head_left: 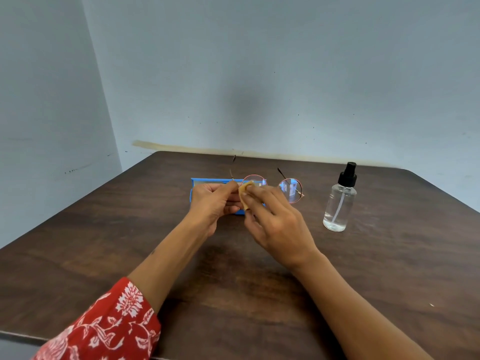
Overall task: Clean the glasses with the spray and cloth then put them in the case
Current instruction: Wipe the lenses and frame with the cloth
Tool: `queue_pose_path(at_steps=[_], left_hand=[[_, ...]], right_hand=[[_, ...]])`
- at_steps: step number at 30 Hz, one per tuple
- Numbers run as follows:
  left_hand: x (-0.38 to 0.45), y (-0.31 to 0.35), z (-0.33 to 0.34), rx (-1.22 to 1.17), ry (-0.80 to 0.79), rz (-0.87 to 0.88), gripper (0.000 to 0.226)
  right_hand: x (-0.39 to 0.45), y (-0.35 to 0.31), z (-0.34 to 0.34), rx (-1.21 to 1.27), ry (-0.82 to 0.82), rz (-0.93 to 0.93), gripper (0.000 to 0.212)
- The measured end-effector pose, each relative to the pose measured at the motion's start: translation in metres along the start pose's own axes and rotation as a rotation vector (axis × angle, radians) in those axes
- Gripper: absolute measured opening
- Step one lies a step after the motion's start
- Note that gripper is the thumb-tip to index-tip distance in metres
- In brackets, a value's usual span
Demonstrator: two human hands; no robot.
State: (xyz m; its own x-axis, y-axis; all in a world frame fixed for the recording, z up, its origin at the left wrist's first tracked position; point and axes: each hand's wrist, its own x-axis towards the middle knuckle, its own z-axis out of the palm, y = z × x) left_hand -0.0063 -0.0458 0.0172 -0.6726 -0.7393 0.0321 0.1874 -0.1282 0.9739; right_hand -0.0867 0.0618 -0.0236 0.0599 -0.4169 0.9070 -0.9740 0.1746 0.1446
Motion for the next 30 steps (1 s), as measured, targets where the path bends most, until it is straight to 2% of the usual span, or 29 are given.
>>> queue_pose_path(at_steps=[6, 9, 12, 16, 20, 23, 26, 30], left_hand=[[0.002, -0.001, -0.002, 0.036, 0.021, -0.010, 0.014], [0.002, -0.003, -0.002, 0.035, 0.004, -0.006, 0.014], [0.002, -0.002, -0.002, 0.027, 0.005, 0.011, 0.013], [0.004, -0.002, -0.003, 0.045, 0.018, -0.001, 0.014], [0.003, -0.003, -0.003, 0.062, 0.009, 0.008, 0.014], [0.004, -0.003, -0.004, 0.058, 0.020, 0.020, 0.014], [0.005, -0.004, -0.005, 0.084, 0.022, 0.007, 0.015], [0.004, -0.005, -0.004, 0.093, 0.008, 0.005, 0.015]], right_hand=[[0.002, 0.009, -0.006, -0.100, 0.049, 0.068, 0.024], [0.004, 0.003, -0.004, -0.100, 0.063, 0.007, 0.032], [0.003, 0.000, -0.001, -0.059, 0.043, -0.026, 0.030], [0.002, 0.011, -0.005, -0.128, 0.074, 0.070, 0.024], [0.003, 0.003, -0.002, -0.094, 0.041, 0.017, 0.036], [0.001, 0.001, 0.000, -0.056, 0.001, 0.007, 0.029], [0.000, 0.007, -0.001, -0.103, 0.052, 0.092, 0.027], [0.001, 0.003, 0.003, -0.079, 0.048, 0.060, 0.037]])
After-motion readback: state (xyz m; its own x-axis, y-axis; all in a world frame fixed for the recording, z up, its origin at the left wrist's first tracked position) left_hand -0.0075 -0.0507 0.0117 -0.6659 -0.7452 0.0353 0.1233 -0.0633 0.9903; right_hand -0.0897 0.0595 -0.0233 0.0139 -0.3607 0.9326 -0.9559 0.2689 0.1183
